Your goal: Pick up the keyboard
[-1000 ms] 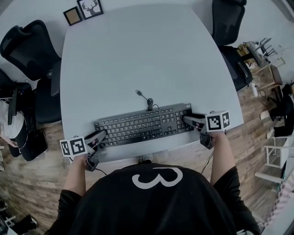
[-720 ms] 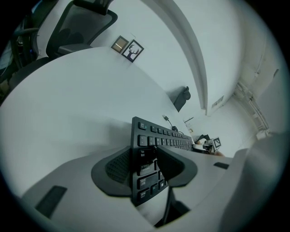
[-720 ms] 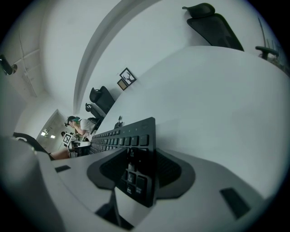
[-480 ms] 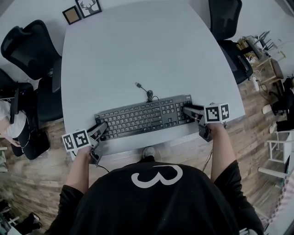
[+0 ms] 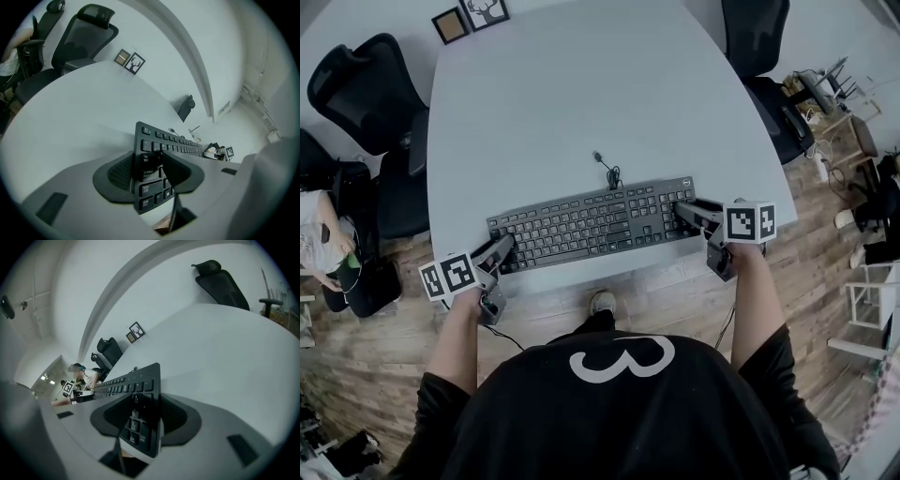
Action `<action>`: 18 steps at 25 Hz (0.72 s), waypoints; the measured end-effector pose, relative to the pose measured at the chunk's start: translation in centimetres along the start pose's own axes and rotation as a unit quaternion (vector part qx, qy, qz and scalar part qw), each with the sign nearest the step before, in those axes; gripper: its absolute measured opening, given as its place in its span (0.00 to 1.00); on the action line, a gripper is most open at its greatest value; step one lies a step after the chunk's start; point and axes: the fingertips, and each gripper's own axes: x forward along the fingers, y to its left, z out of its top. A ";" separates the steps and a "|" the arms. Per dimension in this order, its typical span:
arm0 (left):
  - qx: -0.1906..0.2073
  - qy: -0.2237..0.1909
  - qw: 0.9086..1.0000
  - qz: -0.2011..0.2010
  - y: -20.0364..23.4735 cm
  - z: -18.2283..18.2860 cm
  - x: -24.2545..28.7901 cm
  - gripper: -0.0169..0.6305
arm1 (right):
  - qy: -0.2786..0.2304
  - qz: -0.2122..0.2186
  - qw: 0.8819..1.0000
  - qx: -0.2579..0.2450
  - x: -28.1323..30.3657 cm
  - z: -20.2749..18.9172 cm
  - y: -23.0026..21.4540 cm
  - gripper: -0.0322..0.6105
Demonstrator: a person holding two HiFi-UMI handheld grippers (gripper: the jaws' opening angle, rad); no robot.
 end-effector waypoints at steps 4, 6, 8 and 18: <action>0.014 -0.021 1.000 -0.007 -1.2 1.1 -1.2 0.31 | -0.026 -0.013 0.999 -0.024 -1.4 0.9 1.4 0.33; 0.016 -0.024 1.000 0.000 -1.3 1.2 -0.4 0.31 | -0.032 -0.003 0.999 -0.026 -0.9 1.1 0.1 0.33; 0.015 -0.016 1.000 0.022 -0.6 0.6 0.6 0.31 | -0.024 0.020 0.999 -0.008 0.9 0.0 -1.8 0.33; 0.004 -0.031 0.999 0.014 1.3 -0.6 2.1 0.31 | -0.015 0.006 1.000 -0.017 2.0 -0.5 -2.6 0.33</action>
